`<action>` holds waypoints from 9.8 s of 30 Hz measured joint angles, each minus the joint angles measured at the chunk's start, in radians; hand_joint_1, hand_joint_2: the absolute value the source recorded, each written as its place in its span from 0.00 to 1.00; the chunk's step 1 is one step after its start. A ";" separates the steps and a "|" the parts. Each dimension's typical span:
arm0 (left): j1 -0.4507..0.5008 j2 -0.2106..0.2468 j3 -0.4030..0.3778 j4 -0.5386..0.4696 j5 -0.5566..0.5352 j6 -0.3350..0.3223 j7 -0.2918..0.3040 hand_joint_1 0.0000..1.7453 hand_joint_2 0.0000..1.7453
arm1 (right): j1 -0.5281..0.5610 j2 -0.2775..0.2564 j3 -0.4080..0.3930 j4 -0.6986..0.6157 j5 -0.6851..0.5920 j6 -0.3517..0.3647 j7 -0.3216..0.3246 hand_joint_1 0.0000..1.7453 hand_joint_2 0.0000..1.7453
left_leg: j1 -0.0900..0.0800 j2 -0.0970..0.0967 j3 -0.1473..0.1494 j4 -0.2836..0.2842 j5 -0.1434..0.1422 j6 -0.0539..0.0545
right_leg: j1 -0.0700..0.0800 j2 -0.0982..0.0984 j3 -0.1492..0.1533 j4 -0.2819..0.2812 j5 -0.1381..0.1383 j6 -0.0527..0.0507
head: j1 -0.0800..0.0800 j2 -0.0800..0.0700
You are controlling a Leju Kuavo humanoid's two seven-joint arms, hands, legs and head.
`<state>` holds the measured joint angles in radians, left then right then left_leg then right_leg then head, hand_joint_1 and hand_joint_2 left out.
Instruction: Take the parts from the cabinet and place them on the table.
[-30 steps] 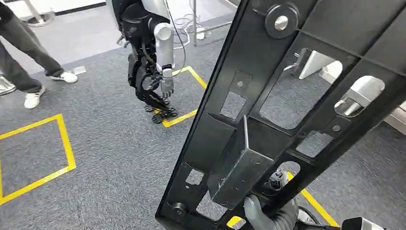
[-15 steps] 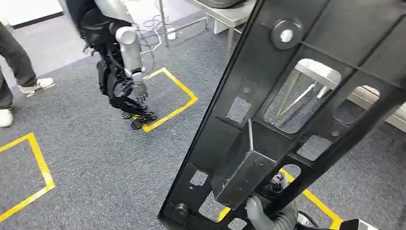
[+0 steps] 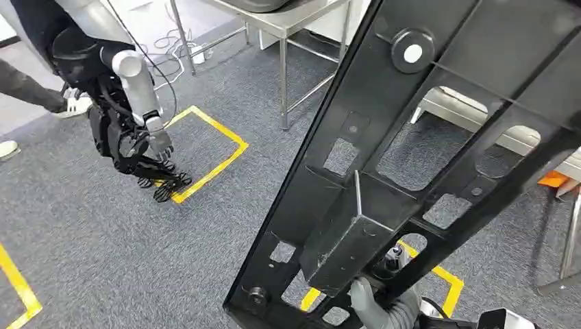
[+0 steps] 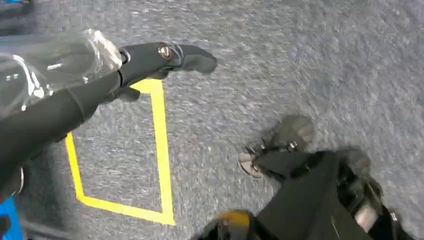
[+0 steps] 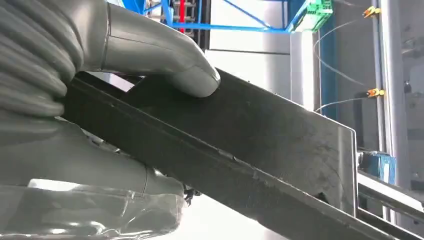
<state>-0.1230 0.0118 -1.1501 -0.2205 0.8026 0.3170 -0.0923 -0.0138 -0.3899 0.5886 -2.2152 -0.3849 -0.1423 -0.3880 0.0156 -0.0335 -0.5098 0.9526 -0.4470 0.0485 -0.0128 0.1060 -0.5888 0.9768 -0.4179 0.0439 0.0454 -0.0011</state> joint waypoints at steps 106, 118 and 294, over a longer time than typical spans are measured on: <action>0.012 -0.010 0.002 0.003 0.062 0.015 0.021 0.00 1.00 | -0.070 -0.006 -0.064 0.042 0.103 -0.032 0.172 1.00 1.00 | -0.011 0.019 -0.016 0.002 0.006 -0.010 | -0.017 -0.081 0.036 -0.005 -0.027 0.018 | 0.000 0.000; 0.015 -0.010 0.002 0.003 0.063 0.018 0.007 0.00 1.00 | -0.077 -0.007 -0.058 0.043 0.110 -0.032 0.179 1.00 1.00 | -0.001 0.020 -0.115 0.189 -0.044 -0.042 | -0.007 -0.126 0.034 -0.008 -0.023 -0.024 | -0.003 0.000; 0.009 -0.027 0.022 0.005 0.084 0.018 -0.018 0.00 1.00 | -0.087 -0.009 -0.049 0.043 0.129 -0.045 0.202 1.00 1.00 | -0.018 0.024 -0.005 0.055 -0.068 -0.018 | -0.009 -0.101 -0.001 -0.003 -0.002 -0.014 | -0.031 0.000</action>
<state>-0.1140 -0.0153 -1.1281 -0.2159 0.8870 0.3346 -0.1106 -0.1003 -0.3987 0.5398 -2.1725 -0.2563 -0.1873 -0.1858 -0.0021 -0.0093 -0.5148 1.0079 -0.5149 0.0307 -0.0221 0.0052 -0.5893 0.9741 -0.4198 0.0302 0.0141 -0.0015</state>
